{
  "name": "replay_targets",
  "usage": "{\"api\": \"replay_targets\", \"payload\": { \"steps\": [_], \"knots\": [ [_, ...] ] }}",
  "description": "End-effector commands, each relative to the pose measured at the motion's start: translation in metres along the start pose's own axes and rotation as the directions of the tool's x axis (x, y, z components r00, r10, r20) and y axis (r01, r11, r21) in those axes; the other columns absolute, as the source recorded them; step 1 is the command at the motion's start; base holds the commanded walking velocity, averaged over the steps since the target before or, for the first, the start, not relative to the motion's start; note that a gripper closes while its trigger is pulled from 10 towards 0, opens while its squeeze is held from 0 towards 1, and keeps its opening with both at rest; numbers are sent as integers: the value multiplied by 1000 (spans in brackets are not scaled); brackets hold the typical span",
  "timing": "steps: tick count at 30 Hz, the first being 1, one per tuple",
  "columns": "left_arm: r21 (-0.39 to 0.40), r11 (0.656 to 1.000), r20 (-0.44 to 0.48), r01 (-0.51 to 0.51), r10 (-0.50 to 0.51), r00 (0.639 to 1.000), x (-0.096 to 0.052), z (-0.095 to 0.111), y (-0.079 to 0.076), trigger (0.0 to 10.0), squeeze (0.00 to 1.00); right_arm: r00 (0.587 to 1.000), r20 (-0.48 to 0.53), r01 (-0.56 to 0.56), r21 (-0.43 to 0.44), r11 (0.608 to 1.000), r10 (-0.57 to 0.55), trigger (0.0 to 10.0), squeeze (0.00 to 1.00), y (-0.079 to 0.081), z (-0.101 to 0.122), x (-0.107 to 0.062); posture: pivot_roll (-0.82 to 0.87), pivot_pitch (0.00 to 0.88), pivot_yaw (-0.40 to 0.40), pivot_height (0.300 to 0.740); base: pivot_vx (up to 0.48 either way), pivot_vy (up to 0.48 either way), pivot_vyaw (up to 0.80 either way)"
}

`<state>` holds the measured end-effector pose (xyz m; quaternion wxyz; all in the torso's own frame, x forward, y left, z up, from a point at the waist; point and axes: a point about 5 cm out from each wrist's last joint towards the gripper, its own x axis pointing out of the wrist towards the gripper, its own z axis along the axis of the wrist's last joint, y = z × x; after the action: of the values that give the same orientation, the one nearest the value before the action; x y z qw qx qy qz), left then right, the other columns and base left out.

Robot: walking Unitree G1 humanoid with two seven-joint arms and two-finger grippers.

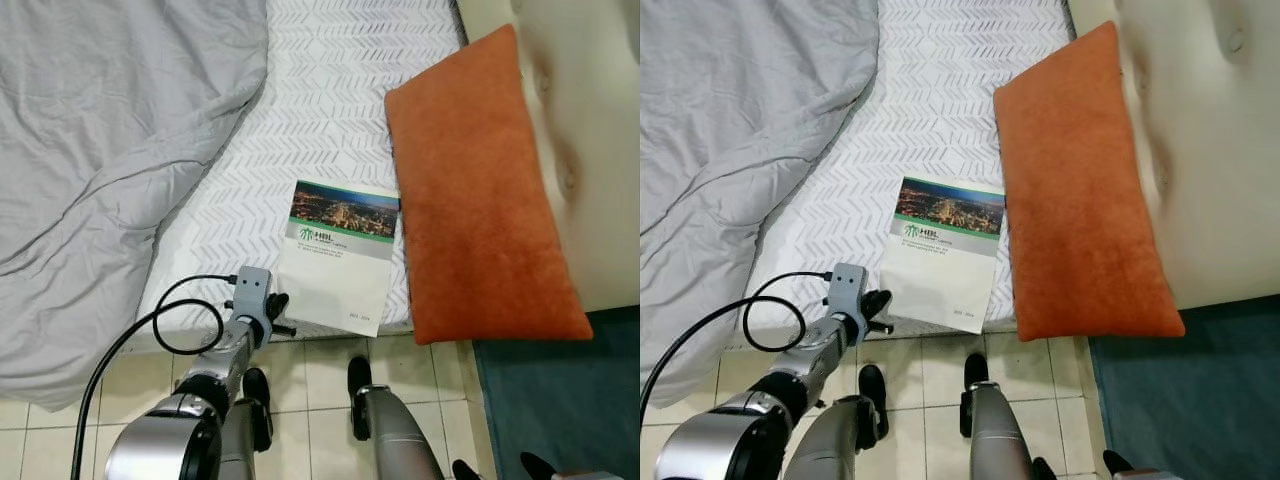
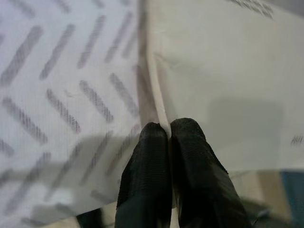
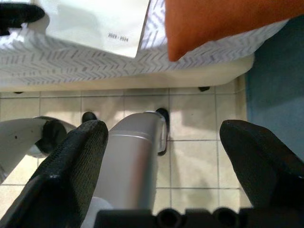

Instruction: Clean up the room

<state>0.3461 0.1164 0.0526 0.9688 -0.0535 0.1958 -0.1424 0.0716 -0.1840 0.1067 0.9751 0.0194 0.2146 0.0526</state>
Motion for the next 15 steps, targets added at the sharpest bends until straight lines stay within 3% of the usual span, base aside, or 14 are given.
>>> {"api": "replay_targets", "payload": {
  "steps": [1,3,5,15],
  "knots": [
    [-96,995,-52,-20,15,999,-1,-16,-6,10000,0,999,-42,16,9,1000,-15,10000,0,0,-4,-6,-448,636,-69,740,0,0,0],
    [-205,977,-25,-53,49,998,3,-9,-13,10000,0,999,-45,16,10,1000,-16,10000,0,1,-5,-6,-455,637,-73,740,0,0,0],
    [-260,963,-13,-71,70,997,5,-4,-17,10000,0,999,-47,17,10,1000,-16,10000,0,2,-5,-7,-455,637,-73,740,0,0,0],
    [-299,953,21,-54,63,998,14,18,-36,10000,0,998,-51,23,5,1000,-23,10000,0,1,-5,-6,-463,627,-71,740,0,0,0]
  ]
}}
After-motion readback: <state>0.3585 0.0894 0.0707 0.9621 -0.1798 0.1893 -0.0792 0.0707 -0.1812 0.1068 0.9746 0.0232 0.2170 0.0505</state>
